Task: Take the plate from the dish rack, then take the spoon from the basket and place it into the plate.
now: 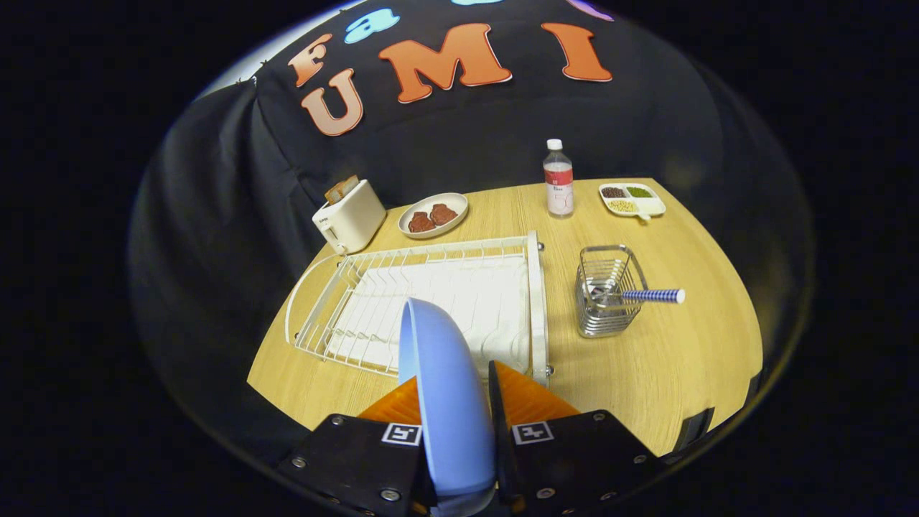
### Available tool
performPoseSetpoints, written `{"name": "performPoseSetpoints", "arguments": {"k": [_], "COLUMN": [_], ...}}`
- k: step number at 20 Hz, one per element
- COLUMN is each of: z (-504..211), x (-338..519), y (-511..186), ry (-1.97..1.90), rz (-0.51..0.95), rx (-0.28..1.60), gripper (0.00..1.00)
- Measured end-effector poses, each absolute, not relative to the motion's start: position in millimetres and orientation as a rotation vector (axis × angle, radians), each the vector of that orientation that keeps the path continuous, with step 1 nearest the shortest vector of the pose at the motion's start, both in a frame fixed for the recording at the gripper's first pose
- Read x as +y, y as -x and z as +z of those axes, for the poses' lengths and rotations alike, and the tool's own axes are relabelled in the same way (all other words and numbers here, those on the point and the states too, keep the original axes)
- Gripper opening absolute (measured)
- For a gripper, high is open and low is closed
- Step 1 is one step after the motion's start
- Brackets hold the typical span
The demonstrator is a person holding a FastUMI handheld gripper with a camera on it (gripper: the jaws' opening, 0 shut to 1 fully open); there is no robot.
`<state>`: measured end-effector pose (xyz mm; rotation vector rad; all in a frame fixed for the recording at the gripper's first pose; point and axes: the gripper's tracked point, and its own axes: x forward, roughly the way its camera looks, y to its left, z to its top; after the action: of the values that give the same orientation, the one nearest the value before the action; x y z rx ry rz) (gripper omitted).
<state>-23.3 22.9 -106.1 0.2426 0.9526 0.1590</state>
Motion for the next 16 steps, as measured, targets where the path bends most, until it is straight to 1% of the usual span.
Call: {"name": "performPoseSetpoints", "arguments": {"k": [3, 9, 13, 16], "z": [-128, -171, -182, -188], "x": [34, 40, 34, 29], "y": [42, 64, 54, 40], "ry": [-0.336, -0.428, -0.495, -0.508], "rz": [0.197, 0.205, 0.188, 0.148], "rx": [0.99, 1.04, 1.031, 1.015], "gripper": [0.31, 0.31, 0.31, 0.31]}}
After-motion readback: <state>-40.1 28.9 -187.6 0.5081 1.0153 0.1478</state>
